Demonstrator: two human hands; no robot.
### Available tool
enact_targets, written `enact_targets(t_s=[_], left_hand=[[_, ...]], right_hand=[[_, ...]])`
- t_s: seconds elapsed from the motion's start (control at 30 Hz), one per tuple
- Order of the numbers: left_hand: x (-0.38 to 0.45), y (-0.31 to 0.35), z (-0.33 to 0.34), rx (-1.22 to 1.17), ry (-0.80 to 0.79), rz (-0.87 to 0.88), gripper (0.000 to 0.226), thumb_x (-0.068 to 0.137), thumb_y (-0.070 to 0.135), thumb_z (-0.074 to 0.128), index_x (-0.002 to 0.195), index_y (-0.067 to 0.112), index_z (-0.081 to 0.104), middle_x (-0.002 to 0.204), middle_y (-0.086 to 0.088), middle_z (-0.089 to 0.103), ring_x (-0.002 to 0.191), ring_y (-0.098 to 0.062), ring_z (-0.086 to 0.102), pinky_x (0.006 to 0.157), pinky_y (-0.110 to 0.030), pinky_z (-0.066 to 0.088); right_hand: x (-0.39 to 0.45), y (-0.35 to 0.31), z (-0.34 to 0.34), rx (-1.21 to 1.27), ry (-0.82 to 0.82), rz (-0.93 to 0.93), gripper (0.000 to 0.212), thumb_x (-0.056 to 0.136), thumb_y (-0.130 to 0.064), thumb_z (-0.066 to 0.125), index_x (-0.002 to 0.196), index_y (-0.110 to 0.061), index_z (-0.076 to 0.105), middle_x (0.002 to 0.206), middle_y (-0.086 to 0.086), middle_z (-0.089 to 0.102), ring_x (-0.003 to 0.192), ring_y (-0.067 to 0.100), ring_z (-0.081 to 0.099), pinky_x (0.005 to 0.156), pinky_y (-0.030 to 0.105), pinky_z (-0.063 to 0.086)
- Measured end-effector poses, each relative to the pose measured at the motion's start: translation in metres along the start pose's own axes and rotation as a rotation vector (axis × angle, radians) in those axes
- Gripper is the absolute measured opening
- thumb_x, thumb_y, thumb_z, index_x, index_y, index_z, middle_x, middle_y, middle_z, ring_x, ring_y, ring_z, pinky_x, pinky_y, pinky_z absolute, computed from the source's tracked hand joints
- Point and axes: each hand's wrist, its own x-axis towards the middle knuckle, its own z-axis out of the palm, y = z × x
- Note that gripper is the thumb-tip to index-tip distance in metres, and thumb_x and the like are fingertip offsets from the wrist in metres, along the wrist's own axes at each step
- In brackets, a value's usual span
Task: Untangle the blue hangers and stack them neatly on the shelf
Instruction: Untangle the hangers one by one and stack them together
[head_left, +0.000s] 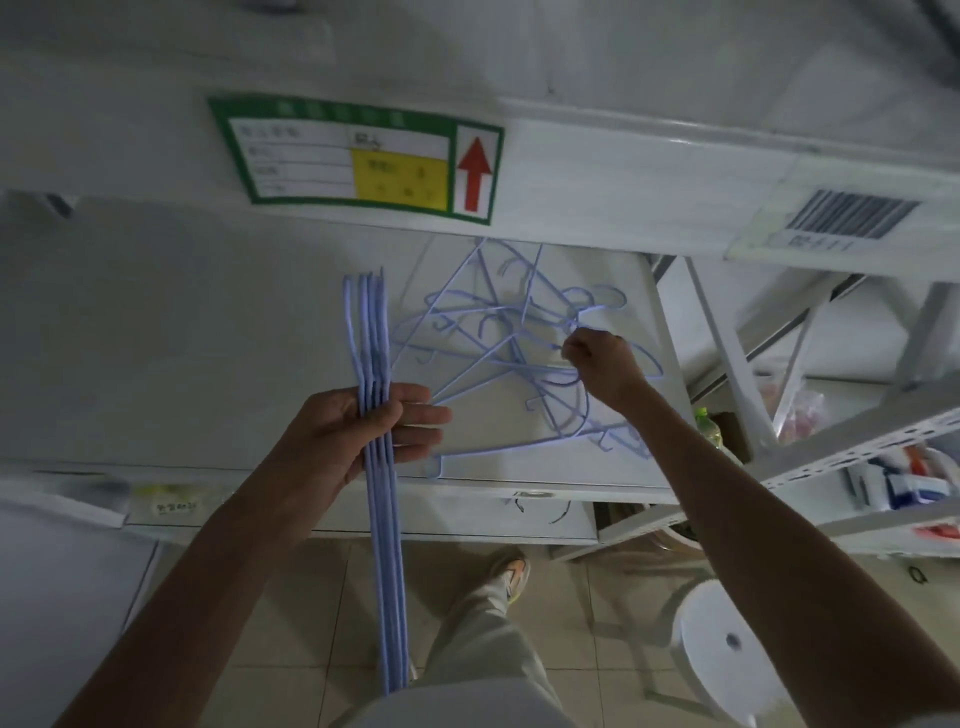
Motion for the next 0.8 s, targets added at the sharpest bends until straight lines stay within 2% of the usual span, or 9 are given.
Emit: enact_targets(t_s=[0.1,0.17,0.23,0.3,0.37,0.43,0.6,0.7,0.8], left_hand=[[-0.006,0.004,-0.002,-0.011,-0.018,0.034,0.038,0.098,0.016,0.05,0.128,-0.003,0.06,0.119,-0.02,0.074,0.108,-0.035,0.073,0.086,-0.032,0.06],[-0.01,0.005,-0.003,-0.002,-0.014,0.043,0.038,0.097,0.017,0.052,0.127,-0.004,0.061,0.117,-0.019,0.075,0.106,-0.035,0.074,0.085,-0.032,0.061],[-0.014,0.007,-0.004,0.045,-0.007,0.042,0.035,0.098,0.017,0.052,0.124,-0.001,0.064,0.116,-0.018,0.075,0.105,-0.034,0.074,0.086,-0.034,0.061],[-0.018,0.009,-0.009,0.109,0.001,0.036,0.029,0.101,0.014,0.051,0.121,-0.001,0.066,0.113,-0.017,0.077,0.104,-0.033,0.075,0.086,-0.032,0.061],[-0.02,0.01,-0.015,0.169,0.02,0.033,0.027,0.104,0.01,0.049,0.12,-0.003,0.066,0.11,-0.016,0.078,0.103,-0.031,0.075,0.084,-0.029,0.061],[-0.024,0.012,-0.02,0.201,0.039,0.03,0.027,0.104,0.013,0.05,0.119,-0.002,0.067,0.109,-0.015,0.078,0.104,-0.03,0.075,0.086,-0.029,0.061],[-0.04,0.016,-0.031,0.187,0.04,0.034,0.025,0.103,0.017,0.053,0.114,0.008,0.073,0.112,-0.017,0.077,0.106,-0.032,0.074,0.091,-0.037,0.06],[-0.058,0.023,-0.048,0.202,0.068,0.054,0.024,0.101,0.019,0.056,0.108,0.013,0.078,0.105,-0.019,0.078,0.103,-0.036,0.075,0.091,-0.042,0.061],[-0.088,0.037,-0.073,0.176,0.09,0.078,0.031,0.089,0.035,0.071,0.107,0.011,0.079,0.1,-0.022,0.078,0.098,-0.037,0.075,0.084,-0.039,0.062]], right_hand=[[-0.025,0.0,-0.023,0.073,-0.004,-0.048,0.016,0.098,-0.008,0.06,0.09,-0.005,0.073,0.083,0.006,0.068,0.084,0.026,0.065,0.07,0.024,0.041],[-0.044,-0.006,-0.034,0.108,-0.022,-0.046,0.015,0.098,-0.008,0.062,0.089,-0.007,0.073,0.075,-0.005,0.064,0.074,0.012,0.06,0.061,0.011,0.036],[-0.062,-0.018,-0.04,0.206,-0.058,-0.002,0.014,0.098,-0.009,0.064,0.088,-0.01,0.073,0.061,-0.016,0.059,0.056,-0.004,0.054,0.055,0.006,0.034],[-0.081,-0.034,-0.042,0.47,-0.102,0.072,0.016,0.097,-0.009,0.065,0.083,-0.009,0.072,0.052,-0.009,0.051,0.041,0.0,0.041,0.044,0.013,0.029],[-0.099,-0.054,-0.042,0.807,-0.153,0.138,0.02,0.098,-0.011,0.065,0.079,-0.007,0.07,0.059,0.008,0.038,0.041,0.011,0.027,0.043,0.022,0.017],[-0.115,-0.074,-0.041,0.945,-0.198,0.128,0.023,0.098,-0.015,0.064,0.076,-0.008,0.068,0.064,0.009,0.032,0.046,0.012,0.021,0.042,0.021,0.016],[-0.137,-0.119,-0.05,1.022,-0.244,0.09,0.025,0.097,-0.024,0.068,0.077,-0.011,0.074,0.065,0.01,0.035,0.044,0.012,0.021,0.039,0.02,0.019],[-0.142,-0.145,-0.064,0.91,-0.238,0.002,0.026,0.09,-0.033,0.072,0.078,-0.012,0.08,0.063,0.011,0.032,0.05,0.015,0.02,0.049,0.03,0.014],[-0.142,-0.161,-0.074,0.811,-0.267,-0.06,0.026,0.092,-0.027,0.071,0.083,-0.003,0.078,0.055,0.009,0.031,0.048,0.016,0.021,0.049,0.027,0.015]])
